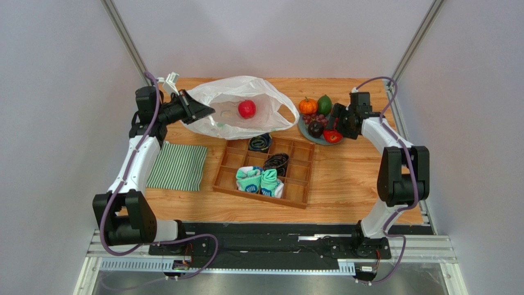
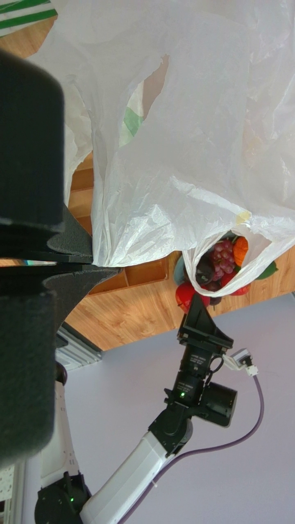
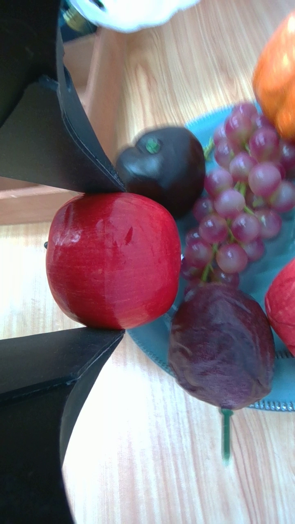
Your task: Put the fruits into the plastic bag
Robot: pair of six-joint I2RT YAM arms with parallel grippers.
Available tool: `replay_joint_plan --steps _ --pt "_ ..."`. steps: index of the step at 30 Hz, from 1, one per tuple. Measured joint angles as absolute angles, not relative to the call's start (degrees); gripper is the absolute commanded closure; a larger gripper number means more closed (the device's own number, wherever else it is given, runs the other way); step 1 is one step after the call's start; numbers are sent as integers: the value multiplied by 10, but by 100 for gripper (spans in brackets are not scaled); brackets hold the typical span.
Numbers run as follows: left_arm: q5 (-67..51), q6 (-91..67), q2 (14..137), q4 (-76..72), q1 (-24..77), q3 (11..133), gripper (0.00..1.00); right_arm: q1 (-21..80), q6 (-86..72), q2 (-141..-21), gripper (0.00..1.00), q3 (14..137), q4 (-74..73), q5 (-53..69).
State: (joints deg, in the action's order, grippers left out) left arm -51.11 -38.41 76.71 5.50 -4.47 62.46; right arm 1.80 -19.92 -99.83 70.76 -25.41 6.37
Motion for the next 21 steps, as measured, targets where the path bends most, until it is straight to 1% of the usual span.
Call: replay_joint_plan --steps 6,12,16,21 --pt "-514 -385 767 54 -45 625 100 39 -208 -882 54 679 -247 66" --pt "-516 -385 767 54 -45 626 100 111 -217 -786 55 686 -212 65" --pt "-519 -385 767 53 -45 626 100 173 -221 -785 56 717 -202 63" --pt "-520 -387 767 53 -45 626 100 250 -233 -811 57 757 -190 57"
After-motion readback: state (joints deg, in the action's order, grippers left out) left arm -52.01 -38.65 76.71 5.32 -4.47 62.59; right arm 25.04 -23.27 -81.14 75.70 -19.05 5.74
